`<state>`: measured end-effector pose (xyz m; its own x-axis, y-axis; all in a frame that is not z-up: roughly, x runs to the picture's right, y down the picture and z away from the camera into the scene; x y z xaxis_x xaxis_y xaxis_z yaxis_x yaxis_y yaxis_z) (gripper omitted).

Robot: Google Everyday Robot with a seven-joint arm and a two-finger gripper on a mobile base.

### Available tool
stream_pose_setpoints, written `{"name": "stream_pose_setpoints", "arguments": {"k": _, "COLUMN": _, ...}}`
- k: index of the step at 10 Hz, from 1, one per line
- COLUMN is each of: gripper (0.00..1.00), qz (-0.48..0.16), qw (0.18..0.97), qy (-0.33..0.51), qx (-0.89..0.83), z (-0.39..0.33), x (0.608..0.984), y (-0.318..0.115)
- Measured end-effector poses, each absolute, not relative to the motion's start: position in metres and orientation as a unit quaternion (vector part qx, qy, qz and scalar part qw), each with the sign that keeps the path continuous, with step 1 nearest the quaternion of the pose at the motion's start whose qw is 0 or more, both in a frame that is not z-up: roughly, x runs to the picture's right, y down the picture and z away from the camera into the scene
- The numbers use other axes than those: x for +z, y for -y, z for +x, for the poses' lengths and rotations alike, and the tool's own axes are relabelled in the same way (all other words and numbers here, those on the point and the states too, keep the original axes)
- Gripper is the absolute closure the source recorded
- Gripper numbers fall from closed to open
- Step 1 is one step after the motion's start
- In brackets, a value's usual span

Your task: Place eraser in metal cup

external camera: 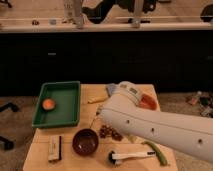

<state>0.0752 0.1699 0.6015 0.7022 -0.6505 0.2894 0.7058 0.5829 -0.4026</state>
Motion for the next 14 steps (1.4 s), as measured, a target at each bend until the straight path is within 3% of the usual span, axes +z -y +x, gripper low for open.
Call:
{"name": "stream_pose_setpoints", "arguments": {"k": 7, "gripper": 0.20, "qz": -0.254, "qw": 0.886, "qy": 0.062, "qx": -0.384, "z": 0.076, "x": 0.605, "y": -0.172}}
{"name": "stream_pose_setpoints", "arguments": {"k": 14, "gripper": 0.20, "qz": -0.252, "qw": 0.820, "qy": 0.119, "qx": -0.500, "z": -0.046, "x": 0.617, "y": -0.194}}
